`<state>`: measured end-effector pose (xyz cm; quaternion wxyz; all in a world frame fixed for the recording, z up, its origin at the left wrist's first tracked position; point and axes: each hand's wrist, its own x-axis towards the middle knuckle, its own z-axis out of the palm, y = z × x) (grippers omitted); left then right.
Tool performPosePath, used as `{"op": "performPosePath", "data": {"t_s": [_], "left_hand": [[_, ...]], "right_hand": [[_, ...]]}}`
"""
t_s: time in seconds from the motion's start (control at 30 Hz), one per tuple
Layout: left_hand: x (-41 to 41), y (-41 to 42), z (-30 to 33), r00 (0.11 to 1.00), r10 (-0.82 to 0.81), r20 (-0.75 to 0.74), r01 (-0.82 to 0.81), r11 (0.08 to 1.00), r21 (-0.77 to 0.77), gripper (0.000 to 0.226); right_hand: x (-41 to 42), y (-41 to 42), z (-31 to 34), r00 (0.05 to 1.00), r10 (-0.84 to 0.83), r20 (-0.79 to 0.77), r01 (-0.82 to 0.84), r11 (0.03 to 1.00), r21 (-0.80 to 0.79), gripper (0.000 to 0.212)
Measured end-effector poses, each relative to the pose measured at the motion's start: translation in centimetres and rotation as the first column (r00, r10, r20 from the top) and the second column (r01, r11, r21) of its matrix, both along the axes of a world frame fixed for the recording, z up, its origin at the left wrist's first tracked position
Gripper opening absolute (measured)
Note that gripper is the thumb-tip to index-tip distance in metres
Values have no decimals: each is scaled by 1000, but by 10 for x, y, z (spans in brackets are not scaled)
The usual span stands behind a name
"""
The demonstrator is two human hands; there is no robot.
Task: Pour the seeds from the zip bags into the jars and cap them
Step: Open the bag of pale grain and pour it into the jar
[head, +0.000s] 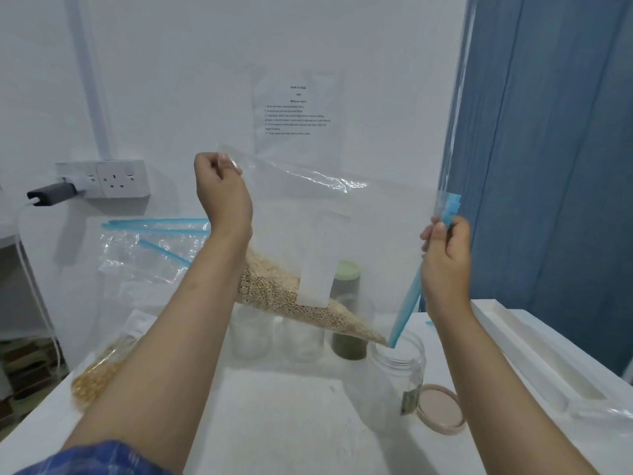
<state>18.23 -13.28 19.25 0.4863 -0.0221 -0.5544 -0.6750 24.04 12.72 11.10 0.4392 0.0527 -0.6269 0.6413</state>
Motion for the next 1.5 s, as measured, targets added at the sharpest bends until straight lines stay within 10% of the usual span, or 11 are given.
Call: {"op": "performPosePath", "data": {"t_s": [1.5], "left_hand": [[-6, 19, 8, 996, -75, -46, 75, 997, -17, 20]], "right_hand": [[2, 10, 1, 996, -1, 86, 10, 994, -108, 14]]}}
